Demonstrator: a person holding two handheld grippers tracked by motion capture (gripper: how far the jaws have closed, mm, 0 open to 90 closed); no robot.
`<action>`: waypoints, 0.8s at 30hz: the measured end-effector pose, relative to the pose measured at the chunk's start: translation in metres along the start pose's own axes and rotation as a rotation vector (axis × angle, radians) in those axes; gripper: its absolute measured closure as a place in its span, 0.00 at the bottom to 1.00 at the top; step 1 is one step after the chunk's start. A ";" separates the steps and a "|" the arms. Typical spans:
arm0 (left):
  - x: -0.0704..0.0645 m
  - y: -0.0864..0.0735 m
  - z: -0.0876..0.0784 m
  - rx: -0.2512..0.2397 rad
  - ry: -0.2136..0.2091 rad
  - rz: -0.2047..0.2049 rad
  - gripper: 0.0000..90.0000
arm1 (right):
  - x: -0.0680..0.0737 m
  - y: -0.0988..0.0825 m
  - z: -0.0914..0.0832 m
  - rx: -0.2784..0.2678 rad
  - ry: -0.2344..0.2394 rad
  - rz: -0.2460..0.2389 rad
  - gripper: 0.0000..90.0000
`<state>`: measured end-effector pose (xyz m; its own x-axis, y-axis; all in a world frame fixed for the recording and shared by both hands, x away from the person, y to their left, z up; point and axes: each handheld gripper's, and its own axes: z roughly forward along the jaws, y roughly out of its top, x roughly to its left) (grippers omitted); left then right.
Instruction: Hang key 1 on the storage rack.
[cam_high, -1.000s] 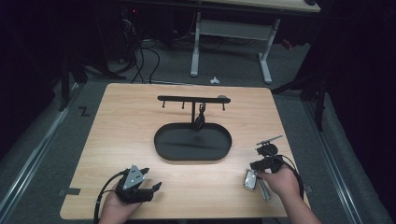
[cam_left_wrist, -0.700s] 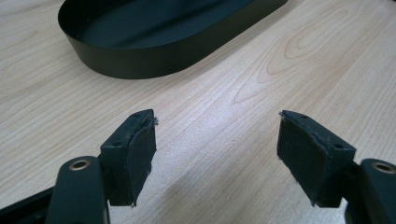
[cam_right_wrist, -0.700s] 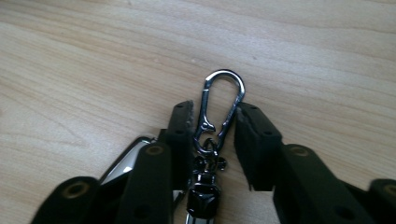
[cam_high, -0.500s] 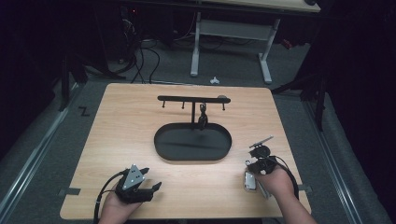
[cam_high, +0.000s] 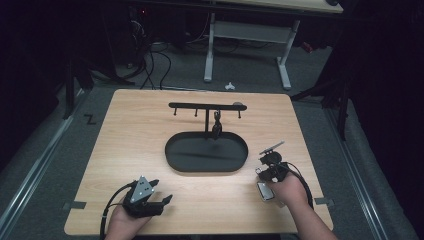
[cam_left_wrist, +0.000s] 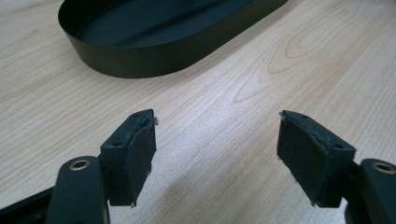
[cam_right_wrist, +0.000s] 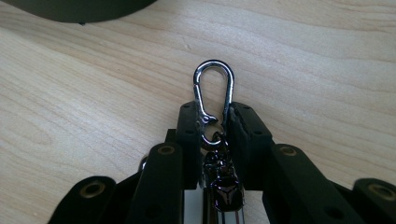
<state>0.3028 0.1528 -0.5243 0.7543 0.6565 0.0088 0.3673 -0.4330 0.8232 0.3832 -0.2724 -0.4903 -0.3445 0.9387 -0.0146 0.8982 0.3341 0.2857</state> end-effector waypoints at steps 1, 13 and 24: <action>0.000 0.000 0.000 0.000 -0.001 0.000 0.32 | 0.000 0.001 -0.001 0.006 0.001 -0.005 0.83; -0.001 0.000 0.000 0.005 -0.002 0.004 0.32 | 0.006 0.002 -0.005 -0.004 0.014 -0.039 0.83; 0.001 0.000 -0.001 -0.001 -0.002 0.004 0.32 | 0.011 0.005 0.001 0.040 -0.002 -0.053 0.81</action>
<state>0.3030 0.1535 -0.5235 0.7569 0.6535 0.0107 0.3641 -0.4351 0.8235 0.3842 -0.2603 -0.4901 -0.3919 0.9195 -0.0306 0.8886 0.3869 0.2463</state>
